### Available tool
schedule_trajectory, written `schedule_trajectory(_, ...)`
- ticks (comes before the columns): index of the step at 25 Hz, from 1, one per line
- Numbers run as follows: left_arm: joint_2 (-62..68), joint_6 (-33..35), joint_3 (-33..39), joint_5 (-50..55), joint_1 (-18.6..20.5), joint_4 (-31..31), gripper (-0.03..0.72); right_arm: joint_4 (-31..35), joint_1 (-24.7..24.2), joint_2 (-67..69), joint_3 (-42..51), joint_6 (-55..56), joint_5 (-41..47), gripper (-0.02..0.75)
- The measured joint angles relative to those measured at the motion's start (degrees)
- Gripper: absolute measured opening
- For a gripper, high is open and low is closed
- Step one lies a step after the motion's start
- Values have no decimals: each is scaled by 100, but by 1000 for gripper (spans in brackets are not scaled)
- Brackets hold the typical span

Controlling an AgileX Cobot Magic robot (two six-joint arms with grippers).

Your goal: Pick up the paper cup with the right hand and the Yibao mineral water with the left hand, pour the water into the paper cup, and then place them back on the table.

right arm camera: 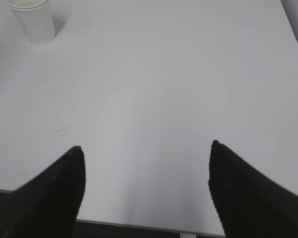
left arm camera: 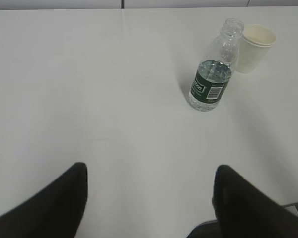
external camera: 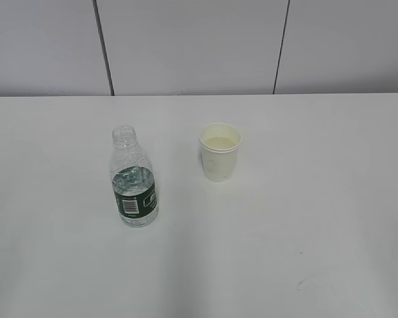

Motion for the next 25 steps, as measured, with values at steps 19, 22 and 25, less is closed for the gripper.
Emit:
schedule_trajectory(19, 0, 0, 0, 0, 0, 0, 489, 0, 95, 0, 0, 0, 10, 573)
schedule_trajectory(22, 0, 0, 0, 0, 0, 0, 489, 0, 95, 0, 0, 0, 10, 573)
schedule_trajectory(25, 0, 0, 0, 0, 0, 0, 489, 0, 95, 0, 0, 0, 10, 573)
